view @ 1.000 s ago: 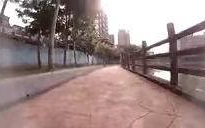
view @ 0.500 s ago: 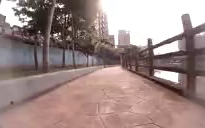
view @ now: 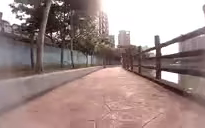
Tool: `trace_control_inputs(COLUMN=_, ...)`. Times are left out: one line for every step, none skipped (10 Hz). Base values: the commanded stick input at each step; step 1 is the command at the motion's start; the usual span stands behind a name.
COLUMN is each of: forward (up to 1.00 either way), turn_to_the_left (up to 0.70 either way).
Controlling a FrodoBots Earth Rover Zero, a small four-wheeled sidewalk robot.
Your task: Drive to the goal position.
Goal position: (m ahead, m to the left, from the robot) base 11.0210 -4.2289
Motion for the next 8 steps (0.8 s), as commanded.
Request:
trace_control_inputs(forward=1.00, turn_to_the_left=-0.26)
trace_control_inputs(forward=1.00, turn_to_the_left=-0.35)
trace_control_inputs(forward=1.00, turn_to_the_left=-0.12)
trace_control_inputs(forward=1.00, turn_to_the_left=0.00)
trace_control_inputs(forward=1.00, turn_to_the_left=0.00)
trace_control_inputs(forward=1.00, turn_to_the_left=-0.28)
trace_control_inputs(forward=1.00, turn_to_the_left=0.00)
trace_control_inputs(forward=1.00, turn_to_the_left=0.00)
